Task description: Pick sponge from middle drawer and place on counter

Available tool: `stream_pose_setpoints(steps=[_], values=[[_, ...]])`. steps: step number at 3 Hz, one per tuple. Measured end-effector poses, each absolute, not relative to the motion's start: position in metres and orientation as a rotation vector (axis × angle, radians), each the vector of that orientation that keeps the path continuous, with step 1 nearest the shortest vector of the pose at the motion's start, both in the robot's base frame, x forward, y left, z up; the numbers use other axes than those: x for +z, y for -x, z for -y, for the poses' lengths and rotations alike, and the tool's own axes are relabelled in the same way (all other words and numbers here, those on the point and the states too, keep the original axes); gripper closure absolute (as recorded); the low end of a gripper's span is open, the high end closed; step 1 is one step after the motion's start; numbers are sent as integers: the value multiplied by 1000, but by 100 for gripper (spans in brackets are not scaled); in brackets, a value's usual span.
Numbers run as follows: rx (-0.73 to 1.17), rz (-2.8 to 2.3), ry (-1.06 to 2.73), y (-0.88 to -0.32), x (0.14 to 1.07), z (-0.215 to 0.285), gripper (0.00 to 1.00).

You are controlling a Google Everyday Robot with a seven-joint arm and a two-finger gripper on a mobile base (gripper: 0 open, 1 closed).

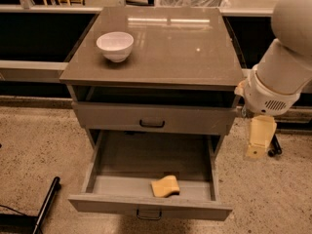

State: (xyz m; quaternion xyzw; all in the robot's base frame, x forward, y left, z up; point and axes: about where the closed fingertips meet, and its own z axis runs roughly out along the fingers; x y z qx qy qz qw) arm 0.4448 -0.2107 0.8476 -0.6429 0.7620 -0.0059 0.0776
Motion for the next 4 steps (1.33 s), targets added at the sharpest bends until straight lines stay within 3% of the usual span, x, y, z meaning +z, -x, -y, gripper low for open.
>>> stream_pose_setpoints(steps=[1, 2, 4], values=[[51, -2283, 1976, -460, 814, 207, 0], [277, -2144, 2026, -465, 718, 199, 0], [240, -2110, 2036, -474, 719, 196, 0]])
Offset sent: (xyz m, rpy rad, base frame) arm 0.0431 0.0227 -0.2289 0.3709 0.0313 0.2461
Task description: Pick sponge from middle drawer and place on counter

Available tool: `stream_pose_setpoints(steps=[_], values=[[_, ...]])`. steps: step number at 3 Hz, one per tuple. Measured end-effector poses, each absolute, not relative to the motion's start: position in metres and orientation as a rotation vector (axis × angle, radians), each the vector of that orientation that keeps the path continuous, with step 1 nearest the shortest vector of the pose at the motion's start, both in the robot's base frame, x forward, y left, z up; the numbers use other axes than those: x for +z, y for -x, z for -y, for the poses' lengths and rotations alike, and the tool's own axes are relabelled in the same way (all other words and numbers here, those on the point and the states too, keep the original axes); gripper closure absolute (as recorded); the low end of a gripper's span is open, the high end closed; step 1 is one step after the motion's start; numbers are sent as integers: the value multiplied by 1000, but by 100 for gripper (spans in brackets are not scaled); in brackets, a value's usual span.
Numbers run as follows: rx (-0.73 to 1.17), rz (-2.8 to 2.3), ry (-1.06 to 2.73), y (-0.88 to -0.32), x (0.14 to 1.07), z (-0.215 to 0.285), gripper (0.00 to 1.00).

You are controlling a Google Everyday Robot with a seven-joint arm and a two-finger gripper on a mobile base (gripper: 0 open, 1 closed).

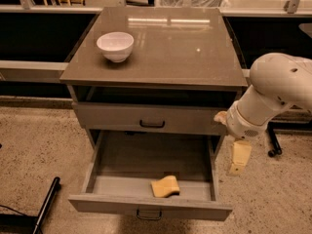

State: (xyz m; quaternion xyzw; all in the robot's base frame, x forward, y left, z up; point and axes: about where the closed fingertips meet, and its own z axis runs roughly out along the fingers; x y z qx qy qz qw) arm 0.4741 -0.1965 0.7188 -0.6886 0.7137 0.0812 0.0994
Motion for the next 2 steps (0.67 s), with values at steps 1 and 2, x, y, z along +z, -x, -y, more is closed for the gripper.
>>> stream_pose_setpoints(steps=[1, 2], values=[[254, -2093, 1962, -499, 690, 194, 0], [238, -2096, 1918, -533, 633, 182, 0]])
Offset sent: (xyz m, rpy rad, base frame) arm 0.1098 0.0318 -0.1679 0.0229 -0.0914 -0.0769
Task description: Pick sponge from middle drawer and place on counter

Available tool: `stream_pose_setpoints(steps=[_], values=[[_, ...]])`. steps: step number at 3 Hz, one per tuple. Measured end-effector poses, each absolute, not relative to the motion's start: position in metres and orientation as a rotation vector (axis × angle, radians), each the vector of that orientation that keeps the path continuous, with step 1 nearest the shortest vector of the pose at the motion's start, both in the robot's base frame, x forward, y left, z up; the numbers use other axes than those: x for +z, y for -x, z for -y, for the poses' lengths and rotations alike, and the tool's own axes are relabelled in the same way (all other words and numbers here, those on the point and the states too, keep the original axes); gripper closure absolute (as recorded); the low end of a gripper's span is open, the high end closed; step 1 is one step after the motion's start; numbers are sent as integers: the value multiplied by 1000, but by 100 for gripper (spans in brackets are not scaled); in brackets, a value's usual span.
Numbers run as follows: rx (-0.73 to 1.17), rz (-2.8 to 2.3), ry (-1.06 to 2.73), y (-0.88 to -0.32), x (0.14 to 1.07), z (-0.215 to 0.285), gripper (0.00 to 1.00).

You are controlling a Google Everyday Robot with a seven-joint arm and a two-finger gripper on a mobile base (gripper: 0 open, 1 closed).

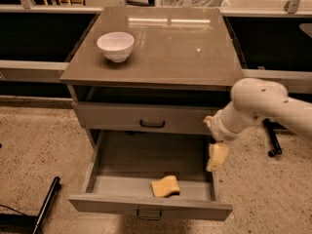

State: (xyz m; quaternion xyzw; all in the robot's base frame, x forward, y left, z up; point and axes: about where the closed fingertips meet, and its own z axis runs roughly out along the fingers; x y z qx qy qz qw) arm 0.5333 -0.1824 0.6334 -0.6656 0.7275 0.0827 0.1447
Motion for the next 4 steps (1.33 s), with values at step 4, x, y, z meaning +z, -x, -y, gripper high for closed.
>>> stream_pose_setpoints(steps=[4], values=[[272, -1844, 2124, -545, 508, 95, 20]])
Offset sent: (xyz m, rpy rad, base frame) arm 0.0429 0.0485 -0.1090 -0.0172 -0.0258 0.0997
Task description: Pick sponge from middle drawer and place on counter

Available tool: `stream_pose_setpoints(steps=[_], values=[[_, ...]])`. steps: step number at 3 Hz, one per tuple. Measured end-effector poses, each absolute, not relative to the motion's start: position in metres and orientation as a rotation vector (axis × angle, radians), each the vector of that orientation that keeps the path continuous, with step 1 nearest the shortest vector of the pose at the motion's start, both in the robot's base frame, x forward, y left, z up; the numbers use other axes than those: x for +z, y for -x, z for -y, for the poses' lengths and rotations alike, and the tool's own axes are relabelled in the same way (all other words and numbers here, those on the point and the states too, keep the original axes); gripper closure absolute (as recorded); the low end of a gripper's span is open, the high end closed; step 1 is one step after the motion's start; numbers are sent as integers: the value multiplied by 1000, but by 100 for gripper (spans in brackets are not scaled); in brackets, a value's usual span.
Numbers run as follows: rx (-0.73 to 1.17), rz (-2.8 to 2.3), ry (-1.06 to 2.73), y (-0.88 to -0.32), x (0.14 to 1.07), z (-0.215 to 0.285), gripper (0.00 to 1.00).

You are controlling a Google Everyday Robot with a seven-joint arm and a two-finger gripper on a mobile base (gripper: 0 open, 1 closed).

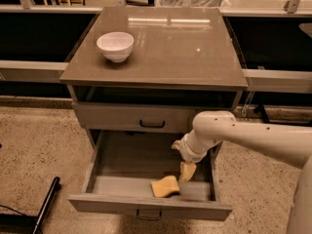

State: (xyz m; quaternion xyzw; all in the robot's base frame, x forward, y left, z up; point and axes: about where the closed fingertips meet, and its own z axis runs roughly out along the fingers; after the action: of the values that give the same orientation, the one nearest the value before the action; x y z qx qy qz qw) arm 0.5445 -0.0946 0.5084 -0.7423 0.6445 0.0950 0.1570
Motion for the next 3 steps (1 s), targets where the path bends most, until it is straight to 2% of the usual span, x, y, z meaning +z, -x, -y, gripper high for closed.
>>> stream_pose_setpoints(steps=[1, 3], values=[[274, -1835, 2130, -544, 506, 92, 3], [240, -1699, 2226, -545, 472, 70, 0]])
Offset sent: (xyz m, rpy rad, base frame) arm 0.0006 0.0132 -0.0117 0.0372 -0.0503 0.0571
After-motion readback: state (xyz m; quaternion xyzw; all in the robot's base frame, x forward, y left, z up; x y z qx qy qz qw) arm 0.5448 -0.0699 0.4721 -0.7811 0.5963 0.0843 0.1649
